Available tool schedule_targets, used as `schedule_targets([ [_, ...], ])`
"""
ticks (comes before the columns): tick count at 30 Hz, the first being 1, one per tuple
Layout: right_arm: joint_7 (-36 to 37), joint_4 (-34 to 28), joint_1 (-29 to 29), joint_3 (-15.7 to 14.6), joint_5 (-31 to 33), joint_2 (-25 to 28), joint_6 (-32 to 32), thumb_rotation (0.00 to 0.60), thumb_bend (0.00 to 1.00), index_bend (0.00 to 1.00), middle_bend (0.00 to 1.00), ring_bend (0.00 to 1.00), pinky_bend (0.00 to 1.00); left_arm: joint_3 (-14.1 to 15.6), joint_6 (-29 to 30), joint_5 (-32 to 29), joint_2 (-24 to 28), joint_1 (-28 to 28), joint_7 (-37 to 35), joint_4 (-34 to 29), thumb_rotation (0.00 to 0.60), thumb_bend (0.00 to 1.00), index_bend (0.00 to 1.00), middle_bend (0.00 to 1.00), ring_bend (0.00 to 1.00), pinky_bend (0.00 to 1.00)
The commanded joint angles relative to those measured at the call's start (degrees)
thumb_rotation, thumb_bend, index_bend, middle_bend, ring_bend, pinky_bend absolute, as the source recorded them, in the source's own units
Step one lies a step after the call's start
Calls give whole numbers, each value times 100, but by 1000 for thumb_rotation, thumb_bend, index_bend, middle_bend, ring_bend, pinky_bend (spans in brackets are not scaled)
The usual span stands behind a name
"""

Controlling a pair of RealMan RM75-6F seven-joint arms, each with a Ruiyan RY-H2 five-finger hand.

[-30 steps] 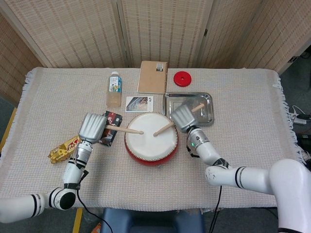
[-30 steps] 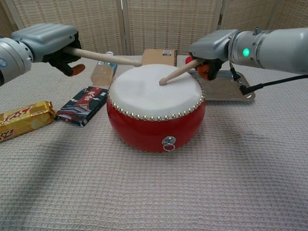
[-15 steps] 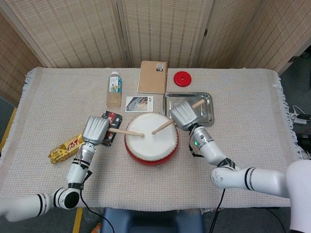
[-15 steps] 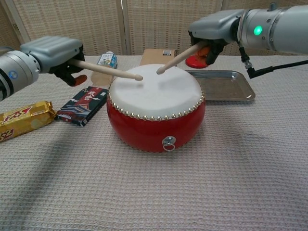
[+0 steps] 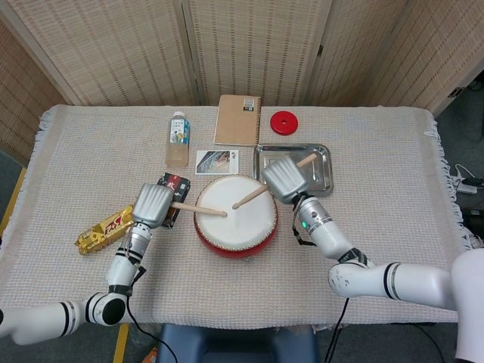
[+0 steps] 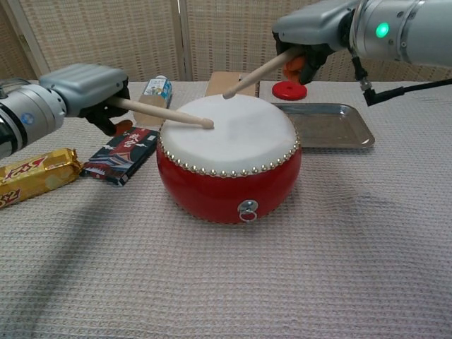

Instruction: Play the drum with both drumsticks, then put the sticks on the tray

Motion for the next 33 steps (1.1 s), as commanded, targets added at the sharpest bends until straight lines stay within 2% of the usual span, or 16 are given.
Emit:
schedule_targets([
  [1, 19, -34, -47, 18, 87, 70, -3, 600, 685, 1000, 1000, 1000, 1000, 33, -2, -55, -51, -35, 92, 10, 600, 466, 1000, 1000, 1000, 1000],
  [7, -436, 695, 104, -333, 581, -462, -363, 600, 685, 1000, 1000, 1000, 1000, -211, 547, 310, 420, 118, -104, -566, 600, 464, 1000, 1000, 1000, 1000],
  [10, -591, 944, 161, -404, 721, -654, -394, 600, 685, 1000, 1000, 1000, 1000, -262, 645, 417, 587, 160, -158, -787, 600, 464, 1000, 1000, 1000, 1000],
  [15, -123, 641, 30, -144, 246, -424, -163, 600, 685, 1000, 1000, 1000, 1000, -172, 438, 254, 459, 117, -80, -690, 600, 465, 1000, 1000, 1000, 1000],
  [21, 266, 10, -135, 79, -86, 46, 16, 600, 685, 1000, 1000, 1000, 1000, 20, -3, -124, 12, -23, 117, -141, 600, 465, 1000, 1000, 1000, 1000],
  [24, 112, 86, -127, -50, 5, 15, -75, 600, 685, 1000, 1000, 1000, 1000, 8, -8, -197, 9, -33, 162, -100, 600, 466, 1000, 1000, 1000, 1000],
  [30, -452, 762, 31, -391, 544, -517, -343, 600, 685, 1000, 1000, 1000, 1000, -205, 572, 247, 392, 145, -136, -603, 600, 465, 1000, 1000, 1000, 1000],
  [33, -541, 915, 74, -397, 620, -654, -328, 600, 685, 1000, 1000, 1000, 1000, -223, 642, 351, 511, 179, -171, -750, 600, 466, 1000, 1000, 1000, 1000],
])
